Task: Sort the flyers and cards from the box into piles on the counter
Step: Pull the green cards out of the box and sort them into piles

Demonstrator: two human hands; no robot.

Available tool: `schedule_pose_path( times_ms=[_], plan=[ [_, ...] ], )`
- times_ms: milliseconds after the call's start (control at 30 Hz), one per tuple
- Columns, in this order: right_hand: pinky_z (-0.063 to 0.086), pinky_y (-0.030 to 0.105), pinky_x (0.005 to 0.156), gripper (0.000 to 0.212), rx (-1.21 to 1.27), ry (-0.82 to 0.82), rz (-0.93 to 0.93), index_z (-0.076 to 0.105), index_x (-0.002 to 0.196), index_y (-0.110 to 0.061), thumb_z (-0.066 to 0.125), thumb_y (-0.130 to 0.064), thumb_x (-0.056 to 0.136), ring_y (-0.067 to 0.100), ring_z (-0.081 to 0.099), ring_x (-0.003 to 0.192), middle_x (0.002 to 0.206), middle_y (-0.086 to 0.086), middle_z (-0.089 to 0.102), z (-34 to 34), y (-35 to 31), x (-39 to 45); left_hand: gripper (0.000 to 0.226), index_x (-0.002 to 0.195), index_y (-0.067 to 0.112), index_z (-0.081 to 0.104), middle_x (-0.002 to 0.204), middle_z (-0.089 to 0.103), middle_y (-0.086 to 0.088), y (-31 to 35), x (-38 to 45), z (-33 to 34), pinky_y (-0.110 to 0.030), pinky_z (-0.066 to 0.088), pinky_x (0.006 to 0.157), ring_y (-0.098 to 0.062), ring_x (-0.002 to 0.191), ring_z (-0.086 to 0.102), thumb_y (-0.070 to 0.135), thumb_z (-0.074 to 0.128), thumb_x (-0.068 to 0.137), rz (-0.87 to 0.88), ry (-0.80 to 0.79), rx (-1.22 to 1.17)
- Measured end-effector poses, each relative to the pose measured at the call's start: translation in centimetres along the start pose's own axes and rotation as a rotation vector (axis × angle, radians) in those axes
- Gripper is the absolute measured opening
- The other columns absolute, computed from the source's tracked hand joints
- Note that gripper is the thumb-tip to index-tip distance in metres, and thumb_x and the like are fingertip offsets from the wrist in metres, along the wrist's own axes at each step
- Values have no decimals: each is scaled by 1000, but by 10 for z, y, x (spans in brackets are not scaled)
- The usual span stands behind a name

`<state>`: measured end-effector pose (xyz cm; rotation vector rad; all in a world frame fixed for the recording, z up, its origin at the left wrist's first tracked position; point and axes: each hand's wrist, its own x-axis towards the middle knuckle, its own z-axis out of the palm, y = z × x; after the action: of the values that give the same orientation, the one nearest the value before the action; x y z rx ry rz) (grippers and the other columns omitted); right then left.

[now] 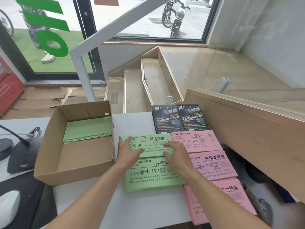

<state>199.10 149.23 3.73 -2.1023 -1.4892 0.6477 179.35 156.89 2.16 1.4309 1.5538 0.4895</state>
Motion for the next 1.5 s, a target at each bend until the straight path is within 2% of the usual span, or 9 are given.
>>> schedule_pose_path(
  times_ms=[167,267,567,767,833,1000,1233,1333,1500],
  plan=[
    [34,24,106,23,126,305,-7,65,112,-31,61,-15,96,2,47,116,118,-16,61,-29,18,-18,82,158,30,23,167,-17,10,-17,-32,11,-39,5,125,-9,154,-14,40,70,91,276,102,224],
    [33,22,102,24,93,295,29,63,108,-36,61,-16,96,2,45,116,115,-18,59,-35,39,-42,75,155,27,31,167,-9,13,-35,-59,25,-36,4,126,-3,153,-13,36,70,92,387,191,209],
    [37,26,105,27,99,145,-156,63,110,-35,66,-14,92,4,47,115,112,-19,61,15,11,-67,47,135,32,57,160,30,22,-57,-118,14,-11,22,116,4,146,27,20,72,92,498,292,74],
    [41,25,98,27,168,96,-363,67,109,-33,69,-13,90,4,49,112,110,-17,62,53,-67,-44,29,106,21,73,132,61,18,-47,-126,-45,-13,44,99,-1,125,56,-2,72,87,617,459,-53],
    [41,23,96,27,174,78,-437,68,109,-31,69,-13,90,3,49,113,110,-17,63,62,-96,-33,28,102,20,73,128,63,13,-49,-114,-73,-11,43,96,-2,121,59,-3,71,87,610,547,-56],
    [36,19,98,24,60,26,-562,70,111,-27,67,-17,89,8,49,114,111,-12,65,91,-159,7,31,108,24,70,134,59,10,-66,-55,-148,-35,43,107,-8,126,53,3,72,85,456,608,115],
    [41,36,104,39,-343,-314,-511,53,137,-30,56,-34,98,16,44,131,137,-8,53,137,-215,70,38,121,21,66,143,55,-2,-89,31,-225,-49,18,124,-23,147,33,20,74,84,397,470,629],
    [45,37,100,43,-409,-382,-445,51,141,-25,55,-29,99,21,51,128,138,-3,52,160,-232,96,41,134,27,57,146,51,7,-90,47,-231,-45,8,126,-16,148,28,31,62,93,322,344,732],
    [48,42,94,43,-567,-451,-455,56,132,-13,51,-7,90,33,57,117,126,9,57,192,-241,134,37,128,27,61,131,62,7,-96,51,-220,-50,11,122,-20,143,38,32,56,92,308,373,931]
  ],
)
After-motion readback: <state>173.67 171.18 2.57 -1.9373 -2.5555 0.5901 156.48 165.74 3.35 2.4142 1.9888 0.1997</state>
